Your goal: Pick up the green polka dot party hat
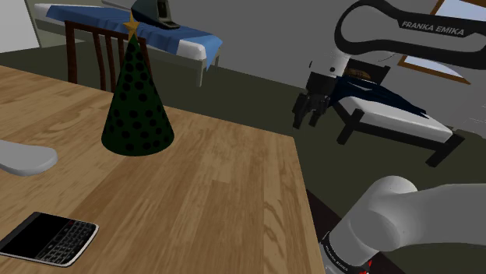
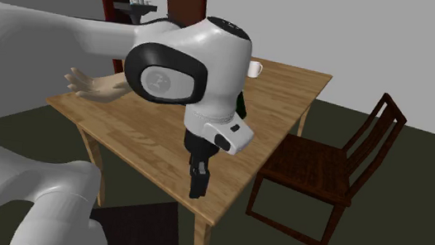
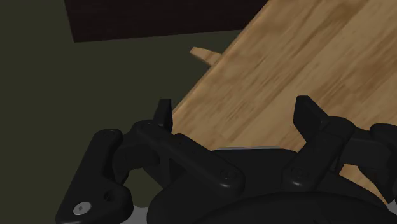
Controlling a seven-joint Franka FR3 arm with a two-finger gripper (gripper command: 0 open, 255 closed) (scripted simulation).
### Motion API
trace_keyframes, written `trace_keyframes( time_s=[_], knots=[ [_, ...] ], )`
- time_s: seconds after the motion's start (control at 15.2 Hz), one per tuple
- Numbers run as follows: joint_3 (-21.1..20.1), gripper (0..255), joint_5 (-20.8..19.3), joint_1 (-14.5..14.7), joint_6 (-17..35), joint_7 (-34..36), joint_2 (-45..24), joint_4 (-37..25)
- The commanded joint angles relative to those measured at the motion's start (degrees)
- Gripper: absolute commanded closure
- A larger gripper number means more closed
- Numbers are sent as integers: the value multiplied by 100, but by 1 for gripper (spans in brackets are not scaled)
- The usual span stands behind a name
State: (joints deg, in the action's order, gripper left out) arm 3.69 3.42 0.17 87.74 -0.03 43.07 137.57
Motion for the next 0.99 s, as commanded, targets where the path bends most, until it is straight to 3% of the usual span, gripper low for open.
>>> trace_keyframes(
  time_s=[0.0, 0.92],
  knots=[
    [0, 0, 0, 0, 0, 0, 0, 0],
    [-931, 0, 391, 768, 1149, 51, -1400, -1592]
  ],
)
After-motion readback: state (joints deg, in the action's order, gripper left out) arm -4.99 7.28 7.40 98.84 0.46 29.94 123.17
